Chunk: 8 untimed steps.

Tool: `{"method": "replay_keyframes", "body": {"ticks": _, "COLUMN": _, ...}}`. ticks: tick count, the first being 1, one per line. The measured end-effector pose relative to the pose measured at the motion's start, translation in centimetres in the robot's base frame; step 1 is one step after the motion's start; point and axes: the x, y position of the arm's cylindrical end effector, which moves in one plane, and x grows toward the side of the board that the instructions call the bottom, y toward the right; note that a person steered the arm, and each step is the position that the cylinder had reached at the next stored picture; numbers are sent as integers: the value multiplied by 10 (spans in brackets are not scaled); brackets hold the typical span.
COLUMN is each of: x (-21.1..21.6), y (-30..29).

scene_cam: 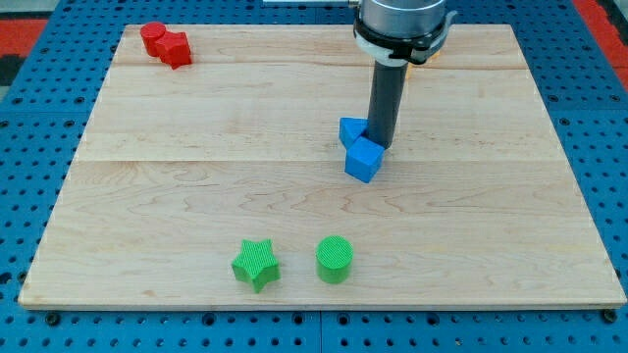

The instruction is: Move the blue blocks to the center of the board

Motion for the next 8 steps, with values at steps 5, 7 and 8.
{"method": "replay_keyframes", "body": {"ticks": 5, "x": 37, "y": -42}}
{"method": "replay_keyframes", "body": {"ticks": 7, "x": 23, "y": -56}}
{"method": "replay_keyframes", "body": {"ticks": 8, "x": 10, "y": -56}}
